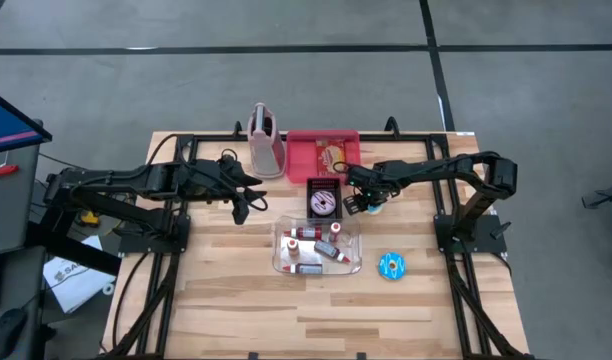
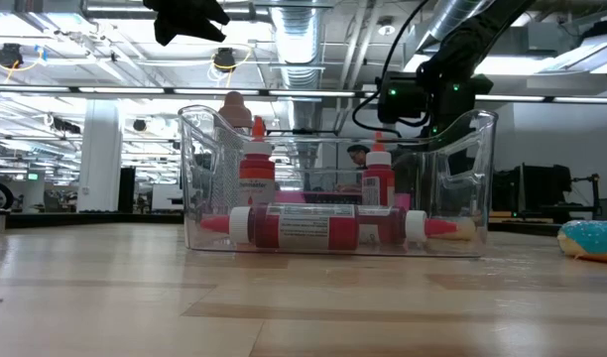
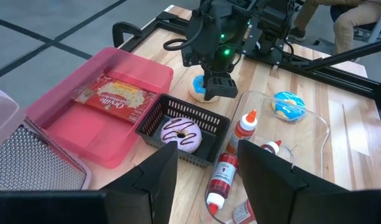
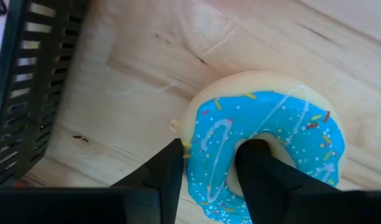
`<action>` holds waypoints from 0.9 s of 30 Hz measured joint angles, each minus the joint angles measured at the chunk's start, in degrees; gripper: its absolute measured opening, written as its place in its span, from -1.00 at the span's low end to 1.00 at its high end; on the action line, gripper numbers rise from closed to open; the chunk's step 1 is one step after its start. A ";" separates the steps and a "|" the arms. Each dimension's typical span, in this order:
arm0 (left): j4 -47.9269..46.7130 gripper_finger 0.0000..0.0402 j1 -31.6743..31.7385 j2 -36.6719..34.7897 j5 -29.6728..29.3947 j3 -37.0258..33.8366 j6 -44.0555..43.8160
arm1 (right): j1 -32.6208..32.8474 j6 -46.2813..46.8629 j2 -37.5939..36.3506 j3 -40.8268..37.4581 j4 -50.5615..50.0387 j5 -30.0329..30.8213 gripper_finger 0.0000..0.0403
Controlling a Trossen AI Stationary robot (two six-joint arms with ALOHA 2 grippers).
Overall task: Pick & Place Food Item
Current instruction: Put the light blue donut into the black bin
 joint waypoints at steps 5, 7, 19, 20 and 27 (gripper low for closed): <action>0.00 -0.18 -0.01 0.02 0.01 0.00 0.00 | 0.20 0.45 -0.01 1.15 -0.30 0.01 -0.33; -0.02 -0.18 0.01 0.00 0.00 0.00 0.00 | 0.44 0.45 -0.01 2.01 -0.24 0.01 -0.34; -0.02 -0.18 0.01 0.00 0.00 0.00 0.00 | 0.48 -2.55 -0.03 12.13 -6.65 2.74 -0.34; -0.02 -0.18 0.00 0.00 0.01 0.00 0.00 | 0.48 -2.96 -0.03 13.39 -7.07 2.87 -0.34; -0.02 -0.18 0.00 0.00 0.01 0.00 0.02 | 1.77 -3.49 0.02 19.75 -7.52 1.86 -0.34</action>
